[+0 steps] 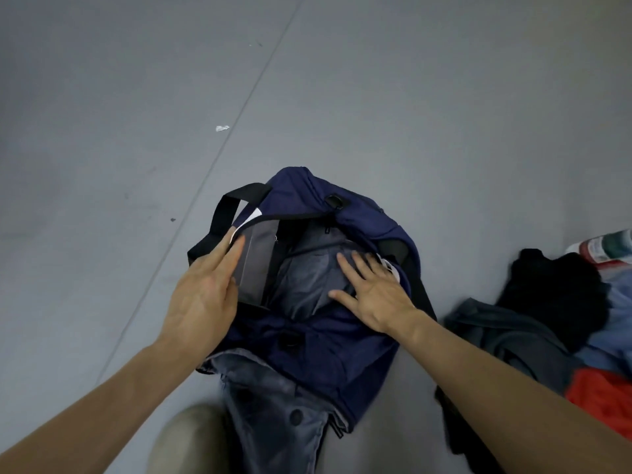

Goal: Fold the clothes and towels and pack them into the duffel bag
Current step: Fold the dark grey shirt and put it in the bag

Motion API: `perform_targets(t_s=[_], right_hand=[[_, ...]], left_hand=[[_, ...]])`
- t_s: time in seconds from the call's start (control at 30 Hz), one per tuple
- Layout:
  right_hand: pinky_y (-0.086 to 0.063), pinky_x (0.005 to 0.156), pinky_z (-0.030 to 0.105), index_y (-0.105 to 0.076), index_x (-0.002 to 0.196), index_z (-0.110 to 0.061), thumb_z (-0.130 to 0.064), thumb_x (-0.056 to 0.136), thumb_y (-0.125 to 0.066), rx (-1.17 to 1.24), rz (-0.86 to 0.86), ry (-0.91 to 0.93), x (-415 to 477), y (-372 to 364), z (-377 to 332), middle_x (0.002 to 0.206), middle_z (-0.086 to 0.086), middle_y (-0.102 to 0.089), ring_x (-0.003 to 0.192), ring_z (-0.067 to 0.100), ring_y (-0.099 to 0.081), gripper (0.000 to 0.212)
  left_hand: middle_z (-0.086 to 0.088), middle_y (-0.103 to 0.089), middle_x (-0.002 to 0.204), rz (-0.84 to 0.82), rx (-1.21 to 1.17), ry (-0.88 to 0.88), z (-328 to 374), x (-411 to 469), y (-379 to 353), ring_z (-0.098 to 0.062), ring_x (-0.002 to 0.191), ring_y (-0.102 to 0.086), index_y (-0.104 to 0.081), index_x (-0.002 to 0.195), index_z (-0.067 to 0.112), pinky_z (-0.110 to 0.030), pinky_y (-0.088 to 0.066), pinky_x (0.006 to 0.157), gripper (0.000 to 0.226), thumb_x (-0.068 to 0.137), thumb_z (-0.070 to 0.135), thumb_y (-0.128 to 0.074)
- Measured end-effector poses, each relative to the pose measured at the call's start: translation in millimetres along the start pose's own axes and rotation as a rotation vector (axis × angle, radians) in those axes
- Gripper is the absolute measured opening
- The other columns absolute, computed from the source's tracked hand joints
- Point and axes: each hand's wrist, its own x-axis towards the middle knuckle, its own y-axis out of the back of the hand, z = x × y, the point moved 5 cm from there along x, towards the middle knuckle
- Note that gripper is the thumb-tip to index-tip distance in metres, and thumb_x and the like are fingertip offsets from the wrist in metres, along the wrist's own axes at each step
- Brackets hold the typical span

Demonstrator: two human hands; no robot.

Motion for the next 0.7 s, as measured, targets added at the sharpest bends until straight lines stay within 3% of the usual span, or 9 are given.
perform_targets(t_s=[0.1,0.2,0.27,0.37,0.53,0.7], right_hand=[[-0.003,0.123,0.032,0.013,0.155,-0.045,-0.073,0.095,-0.023,0.224,0.013,0.112,-30.0,16.8,-5.0,0.167,-0.01,0.006,0.154,0.011,0.005,0.075],[-0.008,0.123,0.028,0.012,0.15,-0.057,-0.073,0.095,-0.029,0.428,0.073,0.157,-70.0,35.7,-3.8,0.166,-0.019,0.002,0.151,-0.001,0.005,0.07],[-0.012,0.124,0.029,0.009,0.15,-0.059,-0.073,0.095,-0.031,0.527,0.163,0.148,-101.1,47.0,11.1,0.165,-0.024,-0.001,0.151,-0.004,0.0,0.07],[-0.016,0.12,0.022,0.001,0.152,-0.057,-0.068,0.096,-0.04,0.639,0.256,0.079,-153.0,55.2,46.2,0.162,-0.027,-0.009,0.148,-0.007,-0.01,0.07],[-0.017,0.123,0.027,-0.008,0.156,-0.048,-0.068,0.096,-0.038,0.524,0.376,-0.101,-233.1,34.6,136.7,0.164,-0.021,-0.012,0.15,-0.004,-0.007,0.071],[-0.011,0.124,0.03,0.0,0.157,-0.046,-0.075,0.092,-0.034,0.49,0.42,-0.272,-261.8,-14.2,197.6,0.167,-0.014,0.005,0.153,0.006,0.008,0.079]], left_hand=[[-0.006,-0.026,0.163,-0.003,0.049,-0.007,12.3,5.9,-6.5,-0.038,0.131,-0.047,-0.038,0.153,0.016,-0.051,-0.048,0.102,0.066,0.093,0.015,-0.065],[-0.009,-0.017,0.166,0.013,0.08,-0.17,53.4,8.6,-8.5,-0.033,0.152,-0.018,-0.04,0.152,0.02,-0.055,-0.029,0.118,0.066,0.095,0.049,-0.059],[-0.003,-0.016,0.167,-0.051,0.046,-0.302,95.6,8.7,-17.8,-0.023,0.155,-0.008,-0.037,0.154,0.026,-0.049,-0.021,0.122,0.076,0.089,0.064,-0.05],[0.017,-0.015,0.164,-0.268,-0.117,-0.333,155.4,0.9,-37.2,-0.003,0.152,-0.003,-0.023,0.156,0.041,-0.034,-0.015,0.122,0.087,0.082,0.08,-0.045],[0.037,-0.012,0.151,-0.597,-0.141,-0.345,238.4,-26.2,-67.9,0.013,0.139,-0.014,-0.01,0.152,0.055,-0.022,-0.023,0.117,0.089,0.078,0.071,-0.056],[0.03,-0.006,0.161,-0.648,-0.054,-0.492,303.3,-22.3,-124.7,0.009,0.147,-0.005,-0.001,0.154,0.053,-0.027,-0.018,0.122,0.084,0.09,0.063,-0.055]])
